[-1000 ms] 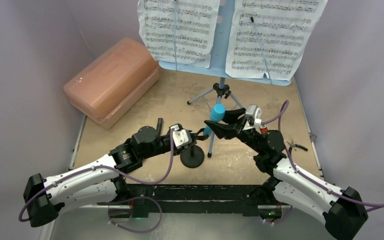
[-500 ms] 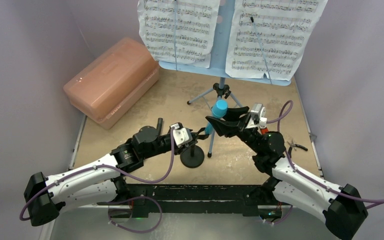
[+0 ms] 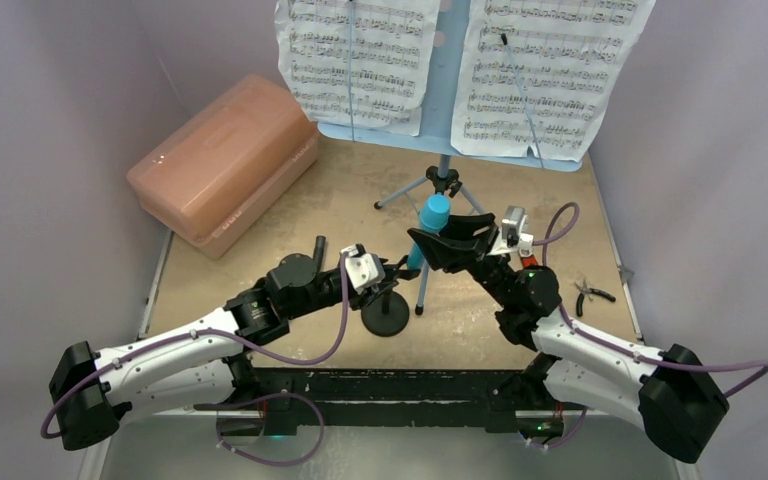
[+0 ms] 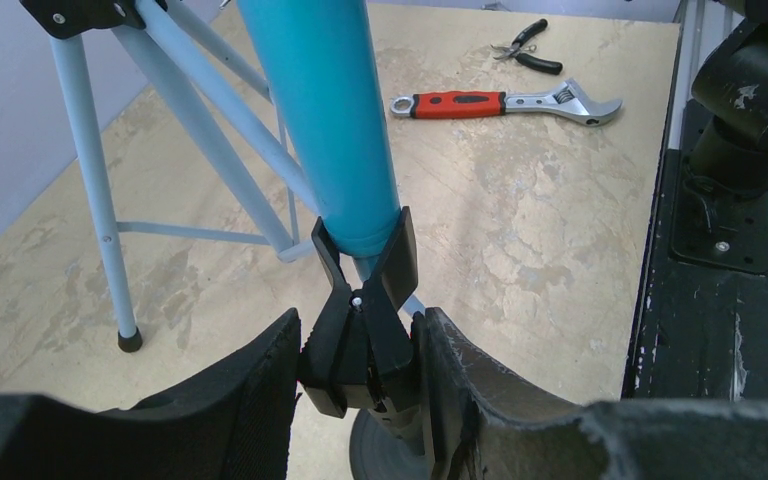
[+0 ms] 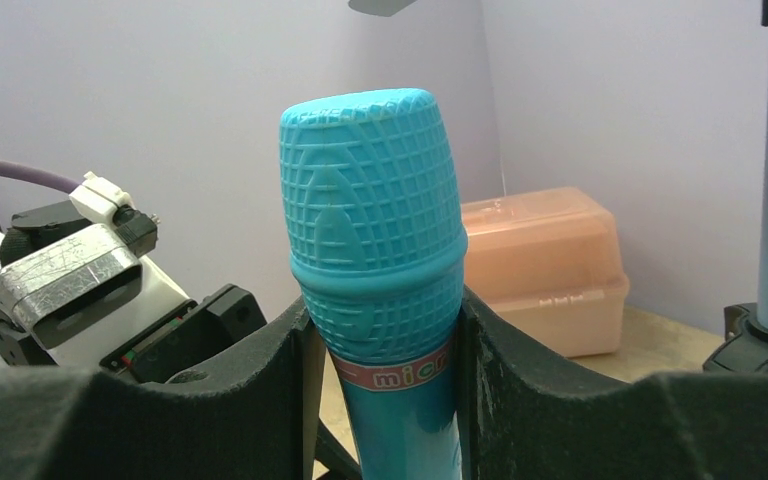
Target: Set up the instrument practice props
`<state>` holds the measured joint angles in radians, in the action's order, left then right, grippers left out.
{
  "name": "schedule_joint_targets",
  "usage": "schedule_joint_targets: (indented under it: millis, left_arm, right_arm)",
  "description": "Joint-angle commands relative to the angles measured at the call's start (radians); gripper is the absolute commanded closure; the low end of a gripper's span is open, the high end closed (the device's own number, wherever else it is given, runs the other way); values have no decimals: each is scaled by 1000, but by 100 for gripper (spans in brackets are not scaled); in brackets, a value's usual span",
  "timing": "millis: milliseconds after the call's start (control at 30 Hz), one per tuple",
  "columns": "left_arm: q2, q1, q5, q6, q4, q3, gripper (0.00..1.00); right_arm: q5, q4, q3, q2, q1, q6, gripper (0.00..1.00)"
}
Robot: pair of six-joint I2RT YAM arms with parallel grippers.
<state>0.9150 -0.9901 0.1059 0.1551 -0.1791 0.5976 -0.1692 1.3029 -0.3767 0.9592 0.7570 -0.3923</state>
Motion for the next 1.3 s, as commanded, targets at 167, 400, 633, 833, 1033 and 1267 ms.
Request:
schedule_joint_targets:
  millis: [167, 400, 633, 833, 1033, 1267]
  left_arm:
    - [35, 13, -103, -30, -108, -14, 100]
    - [19, 13, -103, -44, -132, -31, 100]
    - [-3, 12, -153, -68, -121, -37, 87]
    - [-11, 12, -171, -85, -107, -26, 42]
    - [-19, 13, -207, -134, -113, -21, 25]
    - [-52, 13, -269, -185, -141, -33, 18]
  right_arm:
    - [-104, 105, -5, 25, 82, -171, 100]
    - [-104, 87, 10, 15, 85, -162, 100]
    - [-122, -42, -39, -1, 85, -97, 100]
    - [-116, -118, -75, -8, 85, -73, 87]
    - [-87, -153, -90, -18, 85, -72, 57]
    - [-57, -202, -109, -39, 86, -57, 35]
